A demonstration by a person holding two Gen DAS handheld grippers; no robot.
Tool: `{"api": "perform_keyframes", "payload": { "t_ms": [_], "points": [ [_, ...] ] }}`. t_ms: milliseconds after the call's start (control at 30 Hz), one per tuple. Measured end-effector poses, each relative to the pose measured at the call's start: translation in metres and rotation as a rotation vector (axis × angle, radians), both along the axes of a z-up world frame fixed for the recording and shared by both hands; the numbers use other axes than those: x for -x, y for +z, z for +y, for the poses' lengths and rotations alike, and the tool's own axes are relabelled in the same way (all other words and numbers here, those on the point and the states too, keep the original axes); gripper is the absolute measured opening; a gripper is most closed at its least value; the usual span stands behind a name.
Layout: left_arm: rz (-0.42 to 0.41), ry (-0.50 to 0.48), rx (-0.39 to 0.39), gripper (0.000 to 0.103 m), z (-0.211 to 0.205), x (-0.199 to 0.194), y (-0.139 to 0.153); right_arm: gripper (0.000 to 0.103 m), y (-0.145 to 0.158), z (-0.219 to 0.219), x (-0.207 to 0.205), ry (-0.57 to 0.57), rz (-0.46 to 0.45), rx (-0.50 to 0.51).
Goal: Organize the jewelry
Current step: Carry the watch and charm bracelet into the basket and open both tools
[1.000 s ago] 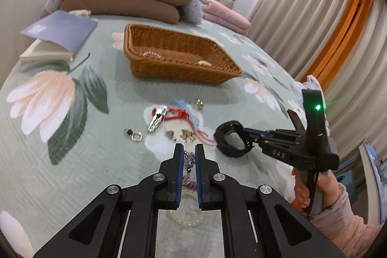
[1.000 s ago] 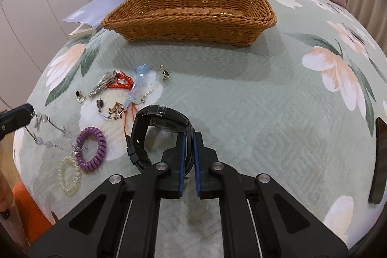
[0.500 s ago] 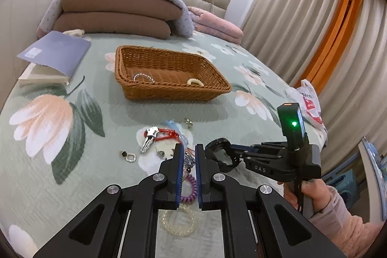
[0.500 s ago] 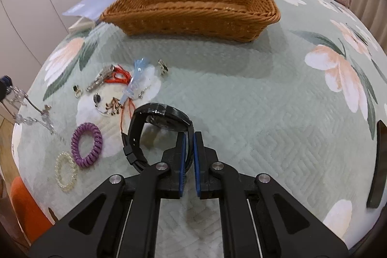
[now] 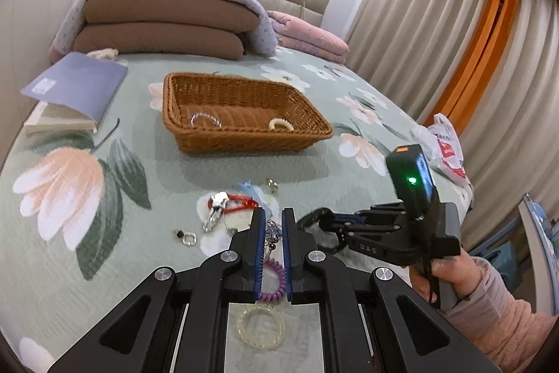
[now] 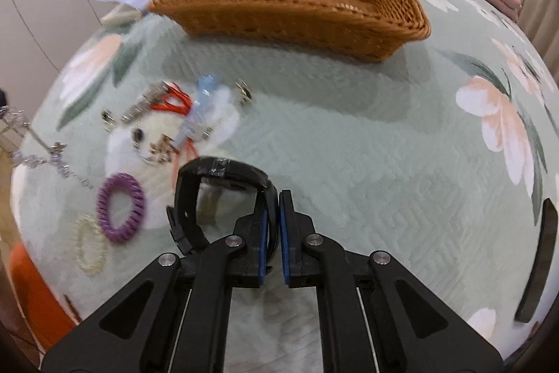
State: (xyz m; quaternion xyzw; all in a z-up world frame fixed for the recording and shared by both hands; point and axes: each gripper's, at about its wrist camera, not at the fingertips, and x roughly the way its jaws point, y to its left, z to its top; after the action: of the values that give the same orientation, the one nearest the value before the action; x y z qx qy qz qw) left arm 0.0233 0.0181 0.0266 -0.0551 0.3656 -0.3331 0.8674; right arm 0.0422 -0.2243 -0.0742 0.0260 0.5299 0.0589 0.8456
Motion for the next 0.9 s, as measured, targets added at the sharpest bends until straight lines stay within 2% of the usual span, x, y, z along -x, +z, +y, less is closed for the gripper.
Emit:
{"api": "perform_keyframes", "payload": {
  "t_ms": [333,467,567,733,900],
  "points": [
    [-0.083,-0.012,0.001,0.009,-0.014,-0.030,0.037,0.005,0.061,-0.006,-0.004,-0.017,-0.165,-0.045],
    [-0.117,-0.021,0.013,0.009,-0.026,-0.059,0.056,0.005,0.092,-0.022,-0.032,-0.071,-0.237,-0.042],
    [-0.139,-0.021,0.014,0.009,-0.038,-0.086,0.065,0.005,0.105,-0.035,-0.062,-0.101,-0.255,-0.063],
    [-0.115,-0.039,0.046,0.009,-0.062,-0.141,0.057,0.005,0.101,-0.047,-0.121,-0.149,-0.241,-0.079],
    [-0.038,-0.053,0.037,0.009,-0.088,-0.191,0.017,0.006,0.063,-0.058,-0.177,-0.194,-0.158,-0.103]
  ]
}}
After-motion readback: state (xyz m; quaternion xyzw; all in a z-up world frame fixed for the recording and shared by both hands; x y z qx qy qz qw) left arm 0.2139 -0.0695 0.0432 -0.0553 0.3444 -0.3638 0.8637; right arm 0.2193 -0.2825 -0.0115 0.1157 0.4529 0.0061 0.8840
